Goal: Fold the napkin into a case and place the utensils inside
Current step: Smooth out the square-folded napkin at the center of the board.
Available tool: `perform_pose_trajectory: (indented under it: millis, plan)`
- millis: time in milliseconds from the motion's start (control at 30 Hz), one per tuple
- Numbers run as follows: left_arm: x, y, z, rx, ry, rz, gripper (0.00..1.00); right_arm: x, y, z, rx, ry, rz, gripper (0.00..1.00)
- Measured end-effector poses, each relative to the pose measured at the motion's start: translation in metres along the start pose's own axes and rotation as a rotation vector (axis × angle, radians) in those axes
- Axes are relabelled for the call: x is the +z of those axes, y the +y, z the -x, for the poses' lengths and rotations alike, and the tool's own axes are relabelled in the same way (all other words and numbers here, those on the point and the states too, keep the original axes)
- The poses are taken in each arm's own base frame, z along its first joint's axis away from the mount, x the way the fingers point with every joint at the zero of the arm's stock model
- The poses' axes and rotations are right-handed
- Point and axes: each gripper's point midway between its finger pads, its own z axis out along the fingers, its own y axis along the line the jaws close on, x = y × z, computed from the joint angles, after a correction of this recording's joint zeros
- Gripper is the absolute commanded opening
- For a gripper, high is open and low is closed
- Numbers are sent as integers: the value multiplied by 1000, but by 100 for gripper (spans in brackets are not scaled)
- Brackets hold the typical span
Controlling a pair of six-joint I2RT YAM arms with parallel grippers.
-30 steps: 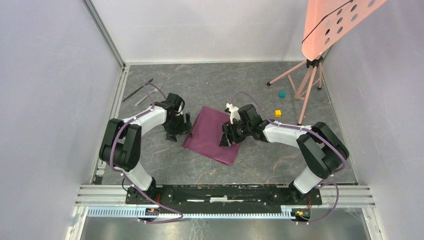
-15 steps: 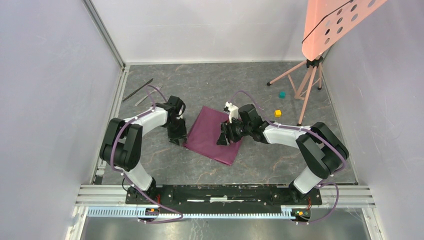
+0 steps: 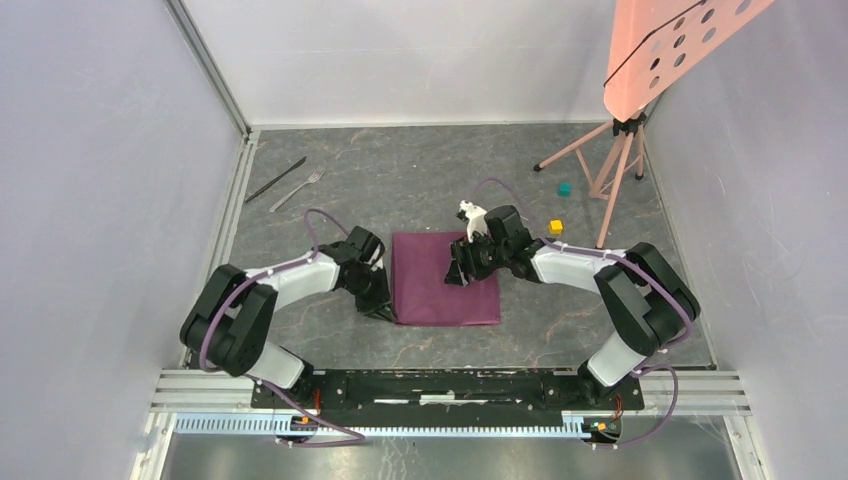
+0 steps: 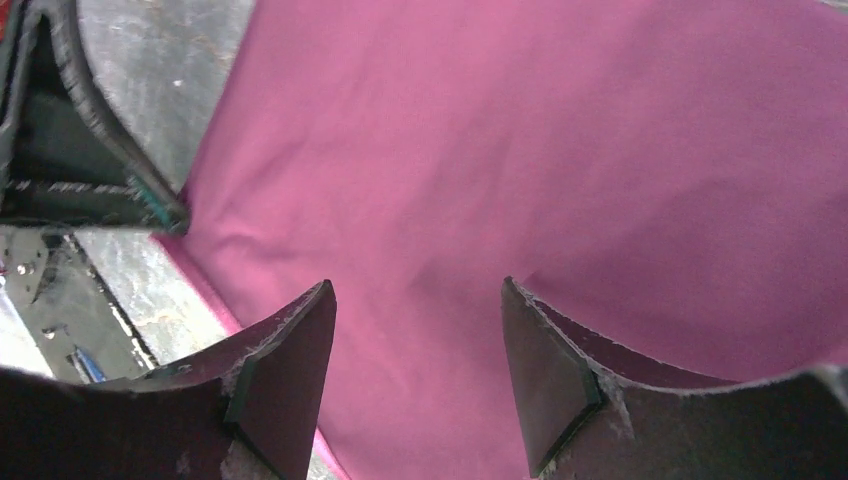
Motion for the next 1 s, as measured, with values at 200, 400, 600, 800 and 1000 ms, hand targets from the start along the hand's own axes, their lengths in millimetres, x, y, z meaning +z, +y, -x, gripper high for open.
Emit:
perform_pose_trajectory:
  millis: [200, 400, 600, 800, 1000]
  plan:
    - [-5, -4, -23, -37, -19, -40, 45, -6, -16, 1, 32, 8, -44, 68]
    - [-13, -9, -20, -26, -62, -60, 63, 0, 6, -4, 25, 26, 2, 68]
    - [-12, -2, -33, -8, -28, 4, 62, 6, 27, -6, 11, 37, 42, 69]
    - [-9, 2, -37, 11, 5, 58, 58, 5, 27, -5, 17, 33, 41, 69]
    - [-5, -5, -35, 45, 33, 63, 52, 6, 27, -4, 16, 30, 43, 68]
